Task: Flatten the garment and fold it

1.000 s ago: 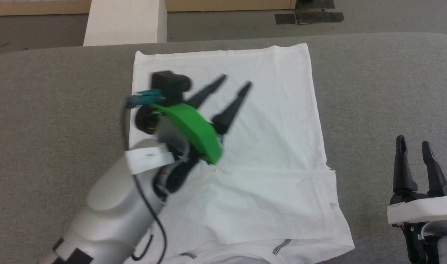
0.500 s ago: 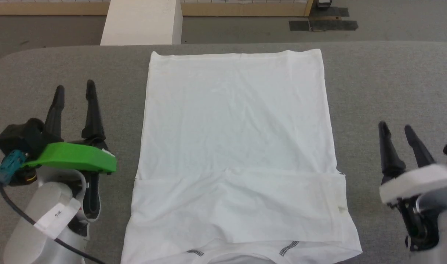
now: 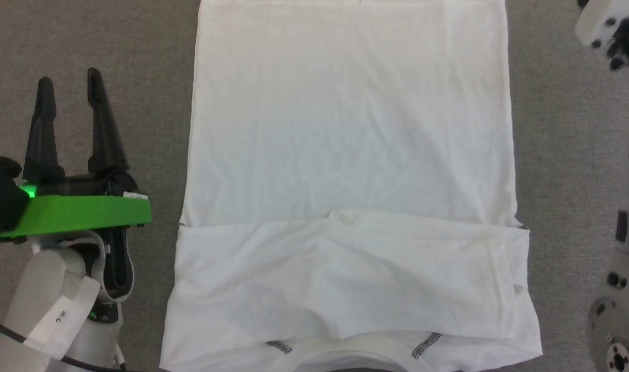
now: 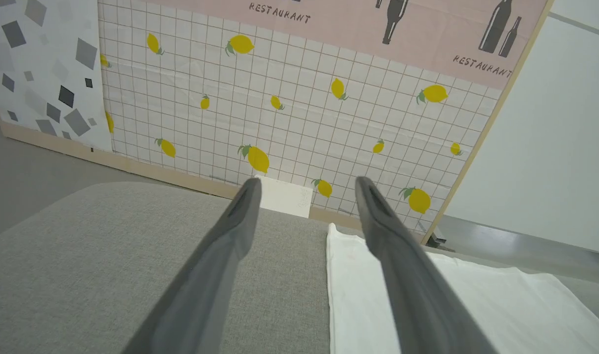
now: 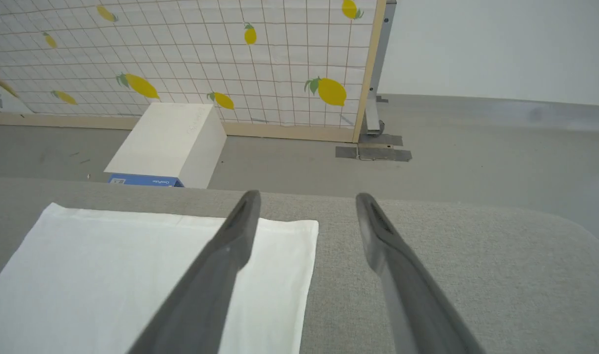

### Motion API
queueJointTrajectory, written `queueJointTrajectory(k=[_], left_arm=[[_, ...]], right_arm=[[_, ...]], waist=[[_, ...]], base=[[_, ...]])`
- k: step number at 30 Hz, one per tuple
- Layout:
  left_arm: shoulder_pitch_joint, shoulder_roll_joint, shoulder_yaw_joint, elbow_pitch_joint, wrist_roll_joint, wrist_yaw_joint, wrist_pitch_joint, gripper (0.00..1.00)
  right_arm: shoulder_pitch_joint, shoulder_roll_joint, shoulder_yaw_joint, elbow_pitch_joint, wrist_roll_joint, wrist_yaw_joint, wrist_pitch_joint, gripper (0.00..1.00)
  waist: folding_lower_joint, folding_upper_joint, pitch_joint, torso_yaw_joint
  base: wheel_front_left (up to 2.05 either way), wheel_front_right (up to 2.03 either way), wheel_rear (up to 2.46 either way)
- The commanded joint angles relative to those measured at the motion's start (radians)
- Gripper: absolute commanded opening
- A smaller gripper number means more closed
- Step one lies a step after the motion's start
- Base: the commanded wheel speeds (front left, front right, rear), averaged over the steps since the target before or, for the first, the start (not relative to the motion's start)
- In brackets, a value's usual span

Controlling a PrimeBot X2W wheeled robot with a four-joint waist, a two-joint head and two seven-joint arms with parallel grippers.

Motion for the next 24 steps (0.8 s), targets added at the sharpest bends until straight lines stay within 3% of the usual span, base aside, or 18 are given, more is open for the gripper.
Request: queueJointTrajectory(k=[1, 6, 12, 24], left_arm=[[-0.02, -0.006, 0.005, -0.007, 0.016, -0.007, -0.003, 1.0], [-0.04, -0.015, 0.008, -0.033, 0.033, -0.024, -0.003, 1.0], [-0.058, -0.026, 0.015, -0.053, 0.053, -0.038, -0.004, 1.0], [-0.069, -0.028, 0.015, -0.049, 0.062, -0.05, -0.004, 1.0]], right_arm=[[-0.061, -0.015, -0.001, 0.025, -0.034, -0.001, 0.029, 1.0], [-0.228, -0.053, -0.013, 0.126, -0.153, -0.001, 0.16, 1.0], [-0.276, -0.066, -0.014, 0.197, -0.252, -0.001, 0.307, 1.0], [-0.279, -0.11, 0.076, 0.214, -0.207, -0.001, 0.494, 1.0]], waist=[[-0.0002, 0.0, 0.156, 0.061], [-0.0002, 0.0, 0.236, 0.082], [-0.0002, 0.0, 0.288, 0.097], [-0.0002, 0.0, 0.341, 0.114]], base=[[0.0, 0.0, 0.0], [0.0, 0.0, 0.0], [0.0, 0.0, 0.0], [0.0, 0.0, 0.0]])
